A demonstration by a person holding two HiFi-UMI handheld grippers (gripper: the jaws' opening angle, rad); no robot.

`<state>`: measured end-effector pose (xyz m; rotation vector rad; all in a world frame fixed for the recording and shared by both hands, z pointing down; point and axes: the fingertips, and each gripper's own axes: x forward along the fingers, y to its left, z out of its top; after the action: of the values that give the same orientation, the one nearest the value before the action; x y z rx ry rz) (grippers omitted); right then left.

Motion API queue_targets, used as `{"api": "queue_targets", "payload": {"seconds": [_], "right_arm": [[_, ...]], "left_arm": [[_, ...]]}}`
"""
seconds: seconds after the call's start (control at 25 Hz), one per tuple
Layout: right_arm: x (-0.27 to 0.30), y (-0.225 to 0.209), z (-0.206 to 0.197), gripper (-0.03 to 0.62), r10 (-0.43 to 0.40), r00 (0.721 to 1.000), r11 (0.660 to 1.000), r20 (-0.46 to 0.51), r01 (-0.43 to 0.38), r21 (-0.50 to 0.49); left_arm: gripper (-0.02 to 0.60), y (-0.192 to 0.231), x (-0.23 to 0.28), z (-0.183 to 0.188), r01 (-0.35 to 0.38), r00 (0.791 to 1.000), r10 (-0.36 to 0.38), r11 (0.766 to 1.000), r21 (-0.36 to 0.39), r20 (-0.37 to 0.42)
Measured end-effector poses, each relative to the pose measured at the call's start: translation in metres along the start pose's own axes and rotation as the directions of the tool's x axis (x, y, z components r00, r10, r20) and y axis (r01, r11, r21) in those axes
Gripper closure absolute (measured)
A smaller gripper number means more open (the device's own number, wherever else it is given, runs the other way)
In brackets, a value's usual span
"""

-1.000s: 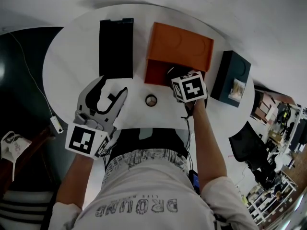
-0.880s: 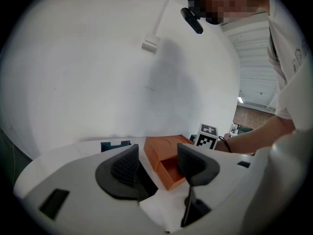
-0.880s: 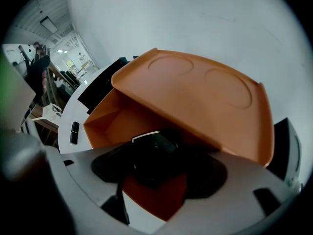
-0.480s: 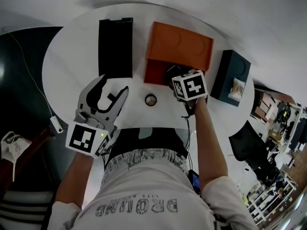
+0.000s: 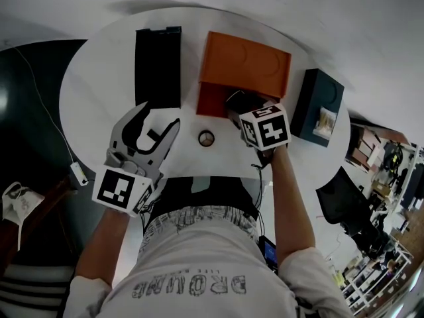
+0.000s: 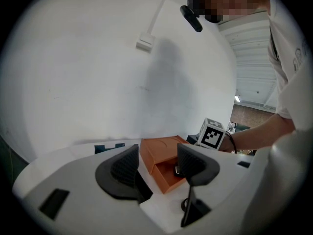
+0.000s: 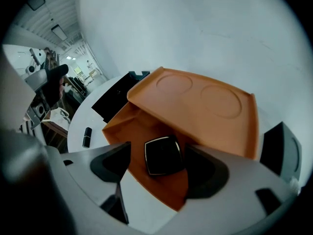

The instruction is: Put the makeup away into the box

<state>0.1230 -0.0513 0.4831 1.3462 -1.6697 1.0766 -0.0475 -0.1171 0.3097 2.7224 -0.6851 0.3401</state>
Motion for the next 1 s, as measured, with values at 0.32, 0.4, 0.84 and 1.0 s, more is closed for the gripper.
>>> {"api": "queue_targets", "payload": {"seconds": [0.32,0.4,0.84,1.0], "right_arm": [[-0.033,0.003,0.015,0.247,-0.005,0.988,0.999,0.154,0.011,-0.038],[-0.042,0.004,0.017,0.250,0.000,0.982,0.999,0.190,0.007,-0.037],[-0.101,0.033,0.044,0.278,0.036,0.899,0.994,0.436,0.015,-0.113],[-0.128,0.054,0.059,0.290,0.060,0.849,0.988,0.525,0.025,-0.153]], "left_arm": [[0.313,-0.016,0.001,0.016,0.022,0.999,-0.023,0.999,0.047,0.022],[0.313,-0.019,0.001,0.020,0.023,0.999,-0.025,0.998,0.061,0.023],[0.313,-0.031,-0.019,0.027,-0.004,0.999,0.001,0.994,0.110,0.032],[0.313,-0.030,-0.028,0.029,-0.024,0.999,0.020,0.994,0.111,0.040]]}}
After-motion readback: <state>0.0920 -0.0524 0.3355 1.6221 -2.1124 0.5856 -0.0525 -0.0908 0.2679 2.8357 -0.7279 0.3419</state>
